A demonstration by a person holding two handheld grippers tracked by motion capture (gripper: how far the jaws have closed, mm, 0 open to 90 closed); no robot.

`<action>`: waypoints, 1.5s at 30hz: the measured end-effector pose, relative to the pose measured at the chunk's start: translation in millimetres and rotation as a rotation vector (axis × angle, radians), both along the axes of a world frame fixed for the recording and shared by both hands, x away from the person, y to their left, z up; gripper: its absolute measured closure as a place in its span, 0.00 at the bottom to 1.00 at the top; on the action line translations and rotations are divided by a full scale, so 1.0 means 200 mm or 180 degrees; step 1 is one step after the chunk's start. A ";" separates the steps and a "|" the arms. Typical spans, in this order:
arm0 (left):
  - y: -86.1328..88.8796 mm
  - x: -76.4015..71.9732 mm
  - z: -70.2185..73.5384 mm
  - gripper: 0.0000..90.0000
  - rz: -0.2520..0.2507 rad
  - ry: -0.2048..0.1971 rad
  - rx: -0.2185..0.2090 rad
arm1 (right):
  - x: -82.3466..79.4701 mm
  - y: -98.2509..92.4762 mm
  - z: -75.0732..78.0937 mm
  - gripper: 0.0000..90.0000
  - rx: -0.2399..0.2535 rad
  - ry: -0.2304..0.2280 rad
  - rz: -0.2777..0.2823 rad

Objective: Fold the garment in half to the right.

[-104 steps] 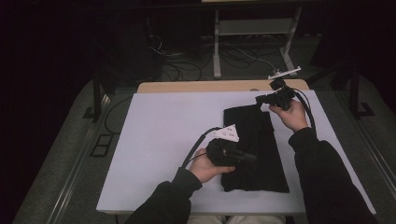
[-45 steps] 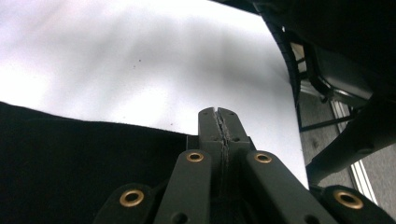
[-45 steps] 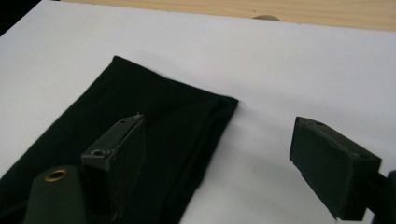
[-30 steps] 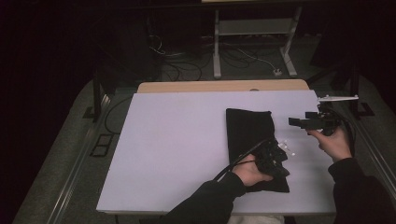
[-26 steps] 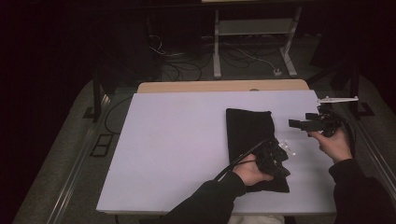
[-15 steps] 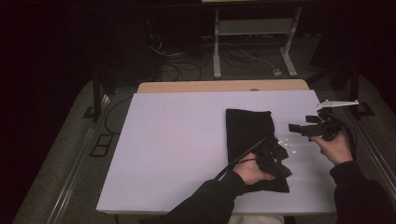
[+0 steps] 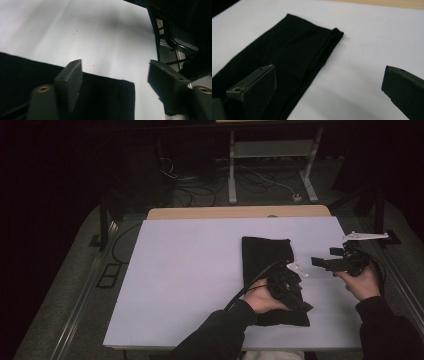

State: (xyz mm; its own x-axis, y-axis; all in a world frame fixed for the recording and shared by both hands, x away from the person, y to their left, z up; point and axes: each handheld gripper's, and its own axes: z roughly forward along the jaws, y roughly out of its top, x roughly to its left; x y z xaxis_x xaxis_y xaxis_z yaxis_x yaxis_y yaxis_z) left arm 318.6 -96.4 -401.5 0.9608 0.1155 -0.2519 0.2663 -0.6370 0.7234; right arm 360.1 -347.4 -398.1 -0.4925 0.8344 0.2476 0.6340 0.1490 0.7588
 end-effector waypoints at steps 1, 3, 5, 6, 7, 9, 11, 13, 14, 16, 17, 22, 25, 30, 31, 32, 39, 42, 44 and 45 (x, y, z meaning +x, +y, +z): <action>0.01 0.00 0.01 0.21 0.0041 -0.0054 -0.0016 | 0.00 0.00 0.00 0.00 -0.0013 -0.0007 -0.0007; 0.03 0.01 0.01 0.13 0.0078 -0.0097 -0.0020 | -0.02 0.00 -0.01 0.00 -0.0016 -0.0004 -0.0001; 0.05 0.02 0.01 0.05 0.0122 -0.0101 -0.0018 | -0.03 0.01 0.00 0.00 -0.0022 -0.0014 0.0003; 0.07 0.02 0.02 0.01 0.0146 -0.0102 -0.0001 | -0.03 0.01 0.00 0.00 -0.0018 -0.0024 0.0007; 0.08 0.03 0.02 0.00 0.0171 -0.0115 0.0015 | -0.04 0.01 0.00 0.00 -0.0003 -0.0024 0.0006; 0.10 0.03 0.02 0.00 0.0201 -0.0131 -0.0021 | -0.06 0.01 0.00 0.00 -0.0024 -0.0046 0.0003; 0.13 0.03 0.03 0.00 0.0265 -0.0154 -0.0064 | -0.07 0.01 0.01 0.00 -0.0031 -0.0056 0.0000; 0.15 0.04 0.04 0.00 0.0275 -0.0186 -0.0069 | -0.08 0.01 0.01 0.00 -0.0014 -0.0078 0.0001; 0.16 0.04 0.04 0.00 0.0303 -0.0207 -0.0056 | -0.09 0.01 0.01 0.00 -0.0013 -0.0077 -0.0001; 0.18 0.04 0.04 0.00 0.0321 -0.0252 -0.0027 | -0.10 0.01 0.01 0.00 -0.0028 -0.0096 0.0004; 0.19 0.04 0.04 0.00 0.0336 -0.0269 -0.0019 | -0.11 0.01 0.01 0.00 -0.0014 -0.0114 0.0001; 0.23 0.04 0.04 0.00 0.0327 -0.0287 0.0013 | -0.13 0.01 0.01 0.00 -0.0002 -0.0112 0.0014; 0.26 0.04 0.03 0.00 0.0321 -0.0279 0.0044 | -0.15 0.01 0.00 0.00 -0.0009 -0.0112 0.0016; 0.30 0.05 0.04 0.00 0.0358 -0.0301 0.0036 | -0.18 0.01 0.00 0.00 -0.0025 -0.0117 0.0000; 0.31 0.05 0.04 0.00 0.0377 -0.0301 0.0036 | -0.19 0.01 0.00 0.00 -0.0002 -0.0127 -0.0005; 0.32 0.05 0.05 0.00 0.0393 -0.0314 0.0034 | -0.20 0.01 -0.01 0.00 0.0015 -0.0115 -0.0004; 0.40 0.06 0.08 0.00 0.0517 -0.0351 -0.0060 | -0.26 -0.01 -0.01 0.00 0.0037 -0.0166 -0.0004; 0.44 0.07 0.09 0.00 0.0570 -0.0351 -0.0069 | -0.28 -0.02 -0.01 0.00 0.0048 -0.0174 -0.0024; 0.47 0.07 0.09 0.00 0.0599 -0.0350 -0.0061 | -0.29 -0.02 -0.02 0.00 0.0048 -0.0171 -0.0029; 0.48 0.07 0.09 0.00 0.0619 -0.0344 -0.0063 | -0.29 -0.03 -0.02 0.00 0.0041 -0.0170 -0.0026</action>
